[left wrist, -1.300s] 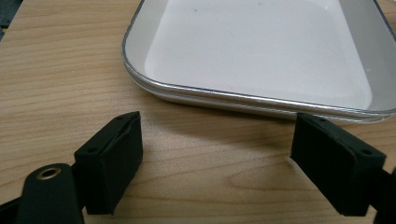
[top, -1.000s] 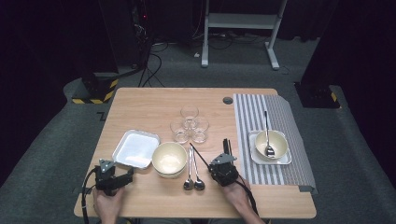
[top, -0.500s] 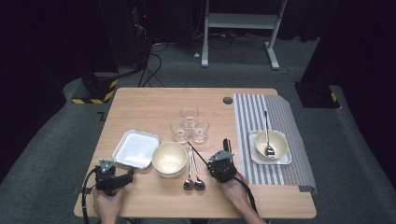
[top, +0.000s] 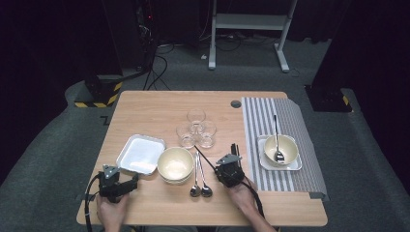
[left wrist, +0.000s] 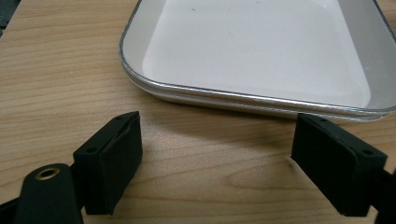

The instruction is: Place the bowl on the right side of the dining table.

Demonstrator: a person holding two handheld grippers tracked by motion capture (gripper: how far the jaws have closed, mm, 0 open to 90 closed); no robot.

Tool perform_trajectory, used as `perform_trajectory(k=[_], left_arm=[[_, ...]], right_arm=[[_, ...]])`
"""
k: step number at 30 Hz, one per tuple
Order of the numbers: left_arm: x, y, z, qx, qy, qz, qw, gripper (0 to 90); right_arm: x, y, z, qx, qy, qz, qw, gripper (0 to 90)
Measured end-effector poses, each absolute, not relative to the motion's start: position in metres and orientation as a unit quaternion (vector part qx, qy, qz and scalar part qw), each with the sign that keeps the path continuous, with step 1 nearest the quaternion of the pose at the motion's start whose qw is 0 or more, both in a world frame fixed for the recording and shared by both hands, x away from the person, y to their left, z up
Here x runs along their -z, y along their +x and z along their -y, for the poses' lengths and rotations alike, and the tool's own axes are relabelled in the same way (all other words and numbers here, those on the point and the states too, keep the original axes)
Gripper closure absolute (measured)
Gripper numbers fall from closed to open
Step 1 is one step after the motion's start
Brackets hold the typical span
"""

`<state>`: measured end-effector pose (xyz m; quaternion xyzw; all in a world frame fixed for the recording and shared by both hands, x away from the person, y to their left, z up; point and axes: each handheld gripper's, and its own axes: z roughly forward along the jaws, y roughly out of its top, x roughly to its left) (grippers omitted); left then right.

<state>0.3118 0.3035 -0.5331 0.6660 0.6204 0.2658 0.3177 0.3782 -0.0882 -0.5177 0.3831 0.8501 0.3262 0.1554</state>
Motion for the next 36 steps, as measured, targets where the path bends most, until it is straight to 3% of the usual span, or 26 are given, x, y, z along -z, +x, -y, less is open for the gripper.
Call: perform_trajectory(k=[18, 26, 32, 36], left_arm=[[0.533, 0.313, -0.301, -0.27, 0.67, -0.618, 0.31, 16.5], [0.533, 0.312, -0.303, -0.263, 0.668, -0.618, 0.321, 16.5], [0.533, 0.312, -0.302, -0.267, 0.67, -0.616, 0.316, 16.7], [0.533, 0.311, -0.302, -0.264, 0.669, -0.617, 0.319, 16.5]], right_arm=[[0.517, 0.393, 0.084, -0.321, 0.383, -0.852, 0.156, 85.2], [0.513, 0.404, 0.081, -0.307, 0.382, -0.861, 0.134, 84.3], [0.511, 0.404, 0.082, -0.301, 0.382, -0.864, 0.127, 76.0], [0.512, 0.398, 0.086, -0.305, 0.381, -0.862, 0.133, 76.0]])
